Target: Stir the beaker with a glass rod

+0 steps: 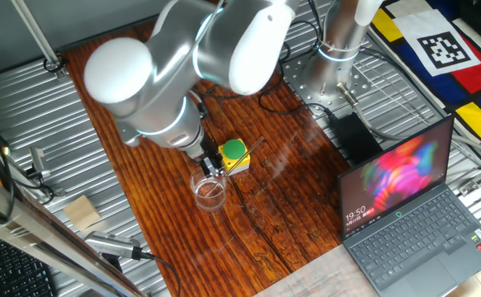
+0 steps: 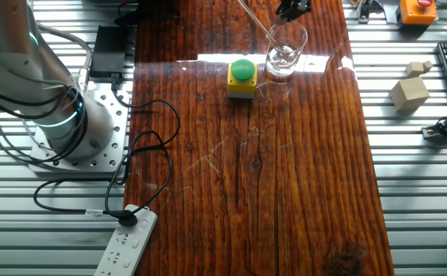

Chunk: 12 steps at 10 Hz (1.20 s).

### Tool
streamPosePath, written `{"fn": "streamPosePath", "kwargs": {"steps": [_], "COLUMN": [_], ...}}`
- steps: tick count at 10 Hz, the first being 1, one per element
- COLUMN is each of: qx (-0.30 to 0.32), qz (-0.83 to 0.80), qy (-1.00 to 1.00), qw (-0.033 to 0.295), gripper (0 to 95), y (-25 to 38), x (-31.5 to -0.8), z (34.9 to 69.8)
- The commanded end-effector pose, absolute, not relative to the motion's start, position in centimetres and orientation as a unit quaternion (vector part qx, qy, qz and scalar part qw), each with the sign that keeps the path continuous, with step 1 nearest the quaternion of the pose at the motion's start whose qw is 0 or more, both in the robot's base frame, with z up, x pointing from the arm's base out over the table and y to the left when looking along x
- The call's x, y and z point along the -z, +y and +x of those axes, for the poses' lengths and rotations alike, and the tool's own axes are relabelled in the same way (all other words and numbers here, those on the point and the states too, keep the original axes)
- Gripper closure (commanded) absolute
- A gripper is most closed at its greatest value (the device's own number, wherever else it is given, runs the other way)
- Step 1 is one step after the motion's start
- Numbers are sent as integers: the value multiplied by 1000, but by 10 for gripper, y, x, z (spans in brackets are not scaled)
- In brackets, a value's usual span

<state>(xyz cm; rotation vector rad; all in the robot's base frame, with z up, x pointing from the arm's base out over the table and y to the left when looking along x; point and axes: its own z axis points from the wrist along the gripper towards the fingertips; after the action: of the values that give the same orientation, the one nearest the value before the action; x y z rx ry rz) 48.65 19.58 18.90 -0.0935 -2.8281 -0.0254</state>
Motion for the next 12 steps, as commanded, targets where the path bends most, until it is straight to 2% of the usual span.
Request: {"fn": "streamPosePath", "kwargs": {"steps": [1, 7, 10, 12], "qx": [8, 26, 29, 27], "qz": [-33, -62, -68, -70], "qy": [-988, -984, -984, -982], "qw": [154, 162, 164, 171], "gripper": [760, 760, 760, 760], "y": [197, 197, 201, 201], "x": [-189, -188, -181, -181], "z": [489, 484, 460, 459]}}
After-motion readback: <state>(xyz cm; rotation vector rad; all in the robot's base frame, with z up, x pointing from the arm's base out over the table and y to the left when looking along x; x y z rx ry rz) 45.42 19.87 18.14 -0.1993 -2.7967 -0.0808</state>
